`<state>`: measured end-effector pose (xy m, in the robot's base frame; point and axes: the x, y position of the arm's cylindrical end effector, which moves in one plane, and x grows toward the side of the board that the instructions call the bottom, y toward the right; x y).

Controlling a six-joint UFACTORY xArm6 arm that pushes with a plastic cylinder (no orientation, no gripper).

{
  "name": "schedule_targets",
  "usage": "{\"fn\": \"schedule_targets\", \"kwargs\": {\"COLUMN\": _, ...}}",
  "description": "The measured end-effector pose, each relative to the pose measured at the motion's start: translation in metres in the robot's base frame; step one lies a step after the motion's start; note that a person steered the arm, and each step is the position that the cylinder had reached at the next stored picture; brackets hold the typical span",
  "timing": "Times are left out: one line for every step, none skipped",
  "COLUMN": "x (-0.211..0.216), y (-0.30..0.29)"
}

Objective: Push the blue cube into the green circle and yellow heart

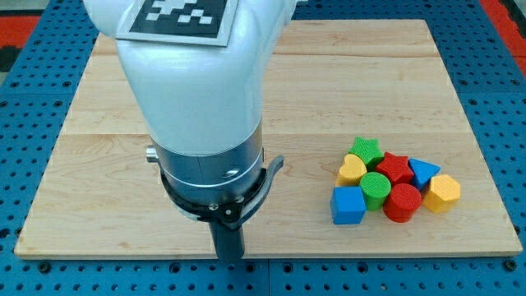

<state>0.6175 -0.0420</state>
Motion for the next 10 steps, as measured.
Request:
{"fn": "schedule_targets", "kwargs": {"x": 0.000, "y": 0.004}}
{"fn": "schedule_targets", "kwargs": {"x": 0.000, "y": 0.006}}
{"fn": "schedule_targets", "kwargs": {"x": 0.000, "y": 0.006}}
{"fn": "schedule_targets", "kwargs": {"x": 0.000, "y": 0.042}}
{"fn": "schedule_targets", "kwargs": {"x": -0.003, "y": 0.079}}
{"fn": "schedule_targets", "kwargs": {"x": -0.013, "y": 0.096}}
{"fn": "schedule_targets", "kwargs": {"x": -0.029, "y": 0.116}}
{"fn": "schedule_targets", "kwargs": {"x": -0.049, "y": 0.140}}
{"fn": "schedule_targets", "kwargs": {"x": -0.071, "y": 0.149}}
{"fn": "schedule_targets", "kwargs": {"x": -0.081, "y": 0.149}}
